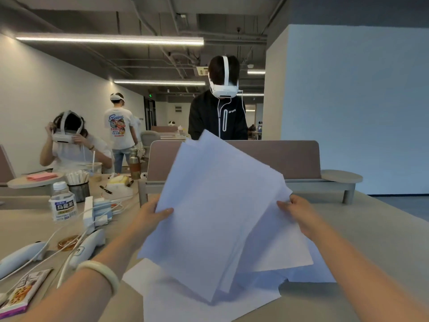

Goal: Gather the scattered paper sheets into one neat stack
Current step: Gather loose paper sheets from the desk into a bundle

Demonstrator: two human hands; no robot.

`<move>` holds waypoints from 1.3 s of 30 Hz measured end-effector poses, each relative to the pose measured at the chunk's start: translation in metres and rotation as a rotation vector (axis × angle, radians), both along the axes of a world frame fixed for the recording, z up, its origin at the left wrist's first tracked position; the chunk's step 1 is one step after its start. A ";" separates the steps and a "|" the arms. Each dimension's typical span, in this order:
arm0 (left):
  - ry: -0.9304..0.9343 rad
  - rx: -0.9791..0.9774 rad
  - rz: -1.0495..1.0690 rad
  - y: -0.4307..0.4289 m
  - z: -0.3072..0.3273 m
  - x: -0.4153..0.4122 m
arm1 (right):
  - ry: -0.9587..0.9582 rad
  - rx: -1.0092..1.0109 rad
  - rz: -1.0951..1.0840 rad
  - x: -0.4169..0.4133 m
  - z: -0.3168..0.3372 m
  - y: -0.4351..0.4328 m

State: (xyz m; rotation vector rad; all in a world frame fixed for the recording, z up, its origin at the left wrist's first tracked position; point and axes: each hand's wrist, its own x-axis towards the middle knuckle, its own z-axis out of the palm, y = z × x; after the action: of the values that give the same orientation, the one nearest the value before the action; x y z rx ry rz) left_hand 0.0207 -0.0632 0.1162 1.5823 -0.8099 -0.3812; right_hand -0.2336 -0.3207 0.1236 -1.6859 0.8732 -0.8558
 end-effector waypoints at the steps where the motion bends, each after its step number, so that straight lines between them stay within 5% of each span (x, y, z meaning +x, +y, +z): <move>1: -0.032 0.021 0.017 -0.005 -0.001 -0.004 | 0.013 -0.016 0.024 0.003 0.000 -0.001; 19: -0.038 0.074 0.116 -0.020 -0.027 0.000 | 0.100 -0.066 0.366 0.004 0.039 0.015; 33: 0.031 0.113 -0.049 0.002 -0.038 0.002 | 0.049 0.020 0.674 0.025 0.082 0.060; 36: 0.091 0.068 0.002 0.008 -0.043 0.004 | -0.182 0.151 0.556 0.020 0.059 0.048; 39: 0.167 -0.017 0.048 0.016 -0.050 0.007 | -0.162 0.236 0.367 0.009 -0.005 0.025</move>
State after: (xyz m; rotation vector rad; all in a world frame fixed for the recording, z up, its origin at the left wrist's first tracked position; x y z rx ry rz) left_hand 0.0281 -0.0477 0.0660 1.5288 -0.6450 -0.4640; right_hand -0.2246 -0.2956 0.1187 -1.4844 0.5101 -0.6029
